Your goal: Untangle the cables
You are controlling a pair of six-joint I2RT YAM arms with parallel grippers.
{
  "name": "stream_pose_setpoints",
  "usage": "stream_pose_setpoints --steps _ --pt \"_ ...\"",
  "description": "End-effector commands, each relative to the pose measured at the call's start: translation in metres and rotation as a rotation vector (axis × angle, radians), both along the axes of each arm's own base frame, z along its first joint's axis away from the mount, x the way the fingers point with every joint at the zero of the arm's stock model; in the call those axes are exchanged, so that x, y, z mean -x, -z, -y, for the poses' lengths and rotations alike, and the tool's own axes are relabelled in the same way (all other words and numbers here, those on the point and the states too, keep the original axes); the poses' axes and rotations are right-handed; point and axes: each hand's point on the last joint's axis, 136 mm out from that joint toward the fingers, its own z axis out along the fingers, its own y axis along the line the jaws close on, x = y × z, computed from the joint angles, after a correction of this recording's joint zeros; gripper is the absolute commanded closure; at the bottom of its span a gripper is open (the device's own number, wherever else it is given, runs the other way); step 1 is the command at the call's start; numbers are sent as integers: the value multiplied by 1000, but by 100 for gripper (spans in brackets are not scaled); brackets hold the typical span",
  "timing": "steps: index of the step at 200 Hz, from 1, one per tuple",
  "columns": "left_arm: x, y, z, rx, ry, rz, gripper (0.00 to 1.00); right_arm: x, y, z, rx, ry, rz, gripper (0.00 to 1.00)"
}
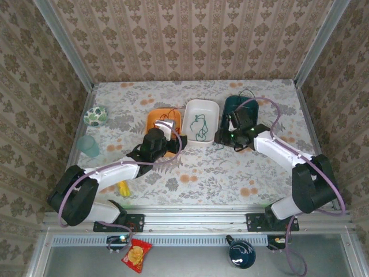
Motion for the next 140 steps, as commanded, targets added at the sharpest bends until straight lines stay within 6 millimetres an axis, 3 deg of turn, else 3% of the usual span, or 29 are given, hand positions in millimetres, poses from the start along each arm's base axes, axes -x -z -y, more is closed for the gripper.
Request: stream_pose_setpoints --steps 1,30,107,126,140 --pt "-4 3 1 -7 -12 -9 29 20 20 14 69 15 -67 52" --pt "-3 3 1 -5 -9 -8 29 22 39 10 58 13 -116 53" --pt "2 3 -1 3 2 -17 29 -10 60 2 59 65 -128 56" --pt "5 1 3 15 26 -20 29 -16 66 0 55 76 -126 62" --pt "8 -2 9 32 59 -21 28 -17 69 0 56 76 -127 78"
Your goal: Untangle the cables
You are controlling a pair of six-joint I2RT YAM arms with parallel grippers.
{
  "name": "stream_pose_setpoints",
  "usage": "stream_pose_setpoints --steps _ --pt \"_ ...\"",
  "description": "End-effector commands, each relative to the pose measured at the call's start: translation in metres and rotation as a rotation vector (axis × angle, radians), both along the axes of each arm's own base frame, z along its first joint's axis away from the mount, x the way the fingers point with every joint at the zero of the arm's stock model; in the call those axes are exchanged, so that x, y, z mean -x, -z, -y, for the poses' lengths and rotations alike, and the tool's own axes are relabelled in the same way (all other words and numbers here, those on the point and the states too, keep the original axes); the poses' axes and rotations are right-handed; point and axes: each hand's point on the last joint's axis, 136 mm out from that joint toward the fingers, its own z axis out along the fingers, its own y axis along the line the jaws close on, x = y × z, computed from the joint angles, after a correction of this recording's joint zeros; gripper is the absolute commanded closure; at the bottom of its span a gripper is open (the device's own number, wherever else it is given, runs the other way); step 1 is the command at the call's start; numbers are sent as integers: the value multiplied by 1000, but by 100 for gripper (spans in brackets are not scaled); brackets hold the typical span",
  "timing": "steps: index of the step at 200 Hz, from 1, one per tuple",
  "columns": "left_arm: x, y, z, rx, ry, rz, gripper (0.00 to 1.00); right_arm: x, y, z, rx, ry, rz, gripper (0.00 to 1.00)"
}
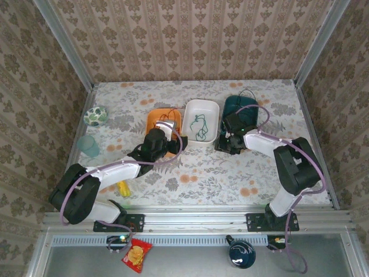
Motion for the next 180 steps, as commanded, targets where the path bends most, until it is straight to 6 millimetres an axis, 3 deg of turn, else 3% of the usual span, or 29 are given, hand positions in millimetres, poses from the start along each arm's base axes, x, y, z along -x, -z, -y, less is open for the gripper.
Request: stream_pose_setpoints --steps 1,21,91,107,180 --pt "7 -9 7 41 48 -3 28 -13 -1 -1 10 27 28 80" --pt "11 -17 16 77 96 0 28 -6 -3 3 18 20 29 100" --pt "25 -39 53 148 320 13 28 46 -31 22 -64 -36 66 100" --pt "31 -45 65 175 381 9 28 51 -46 25 -99 -47 124 100" --pt "51 -52 109 226 602 -27 26 55 -88 -25 -375 -256 217 100"
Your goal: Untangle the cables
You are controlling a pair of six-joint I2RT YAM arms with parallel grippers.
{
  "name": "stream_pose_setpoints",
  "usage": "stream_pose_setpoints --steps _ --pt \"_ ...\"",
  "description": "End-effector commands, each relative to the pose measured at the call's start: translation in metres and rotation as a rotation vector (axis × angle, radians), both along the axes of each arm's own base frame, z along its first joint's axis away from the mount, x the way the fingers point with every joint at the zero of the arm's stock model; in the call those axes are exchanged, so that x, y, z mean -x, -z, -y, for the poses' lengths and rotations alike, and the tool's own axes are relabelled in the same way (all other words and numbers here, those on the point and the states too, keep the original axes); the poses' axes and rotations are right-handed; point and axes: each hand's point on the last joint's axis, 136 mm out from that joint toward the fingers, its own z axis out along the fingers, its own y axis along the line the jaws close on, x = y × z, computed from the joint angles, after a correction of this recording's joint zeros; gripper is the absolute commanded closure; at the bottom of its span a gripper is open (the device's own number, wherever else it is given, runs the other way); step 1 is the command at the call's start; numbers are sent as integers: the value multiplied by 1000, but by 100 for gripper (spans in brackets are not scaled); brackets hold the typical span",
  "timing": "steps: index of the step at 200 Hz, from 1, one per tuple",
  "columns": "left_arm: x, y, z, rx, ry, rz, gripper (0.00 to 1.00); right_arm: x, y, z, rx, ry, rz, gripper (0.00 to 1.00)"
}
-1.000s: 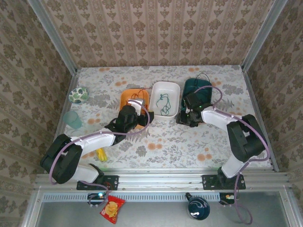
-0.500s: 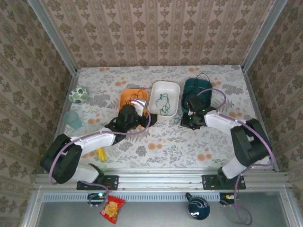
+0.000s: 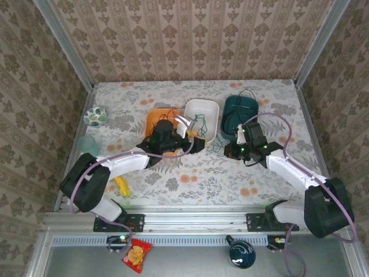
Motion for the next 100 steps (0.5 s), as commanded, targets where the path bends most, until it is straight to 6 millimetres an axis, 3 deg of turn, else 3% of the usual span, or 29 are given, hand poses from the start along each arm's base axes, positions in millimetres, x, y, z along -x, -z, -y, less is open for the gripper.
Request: stream_pose_setpoints --steps 1,75,100 --pt "11 -16 17 46 110 31 26 1 -18 -25 -117 -126 28 100" --pt "13 -1 21 -5 144 25 30 17 -52 -62 -342 -333 13 100" --pt "11 -1 22 0 147 24 38 24 -60 -67 -387 -374 5 100"
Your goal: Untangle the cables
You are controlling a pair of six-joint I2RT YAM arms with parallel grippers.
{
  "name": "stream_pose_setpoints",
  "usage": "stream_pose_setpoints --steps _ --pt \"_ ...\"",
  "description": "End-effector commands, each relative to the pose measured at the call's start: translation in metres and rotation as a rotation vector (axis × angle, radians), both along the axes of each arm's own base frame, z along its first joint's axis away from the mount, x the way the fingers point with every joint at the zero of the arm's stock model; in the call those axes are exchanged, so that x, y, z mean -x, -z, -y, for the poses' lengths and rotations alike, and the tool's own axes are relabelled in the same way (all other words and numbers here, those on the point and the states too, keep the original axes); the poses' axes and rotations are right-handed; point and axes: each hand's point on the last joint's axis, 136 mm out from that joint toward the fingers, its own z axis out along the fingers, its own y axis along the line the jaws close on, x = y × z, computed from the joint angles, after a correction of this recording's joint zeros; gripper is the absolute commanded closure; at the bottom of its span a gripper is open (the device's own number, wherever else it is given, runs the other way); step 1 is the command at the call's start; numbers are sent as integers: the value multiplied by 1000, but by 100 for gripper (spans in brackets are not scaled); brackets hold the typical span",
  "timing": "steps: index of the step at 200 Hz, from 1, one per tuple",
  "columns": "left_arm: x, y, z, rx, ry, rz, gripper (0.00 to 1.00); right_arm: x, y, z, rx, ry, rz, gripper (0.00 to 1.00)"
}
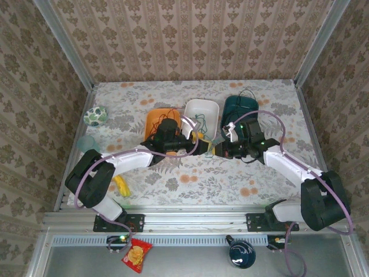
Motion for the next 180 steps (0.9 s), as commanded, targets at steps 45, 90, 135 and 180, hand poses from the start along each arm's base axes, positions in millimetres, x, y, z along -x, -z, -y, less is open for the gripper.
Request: stream_pose_setpoints --steps 45,90,135,180 --pt "-14 -14 8 33 -10 38 90 9 -19 -11 -67 -93 18 100" --pt "-52 -14 -22 18 -259 70 100 5 -2 5 36 -17 16 100" --pt "-73 -16 -56 55 -420 53 100 -12 4 35 82 143 28 100" --pt "-67 -37 -60 142 -412 58 31 -50 -20 39 69 269 95 100"
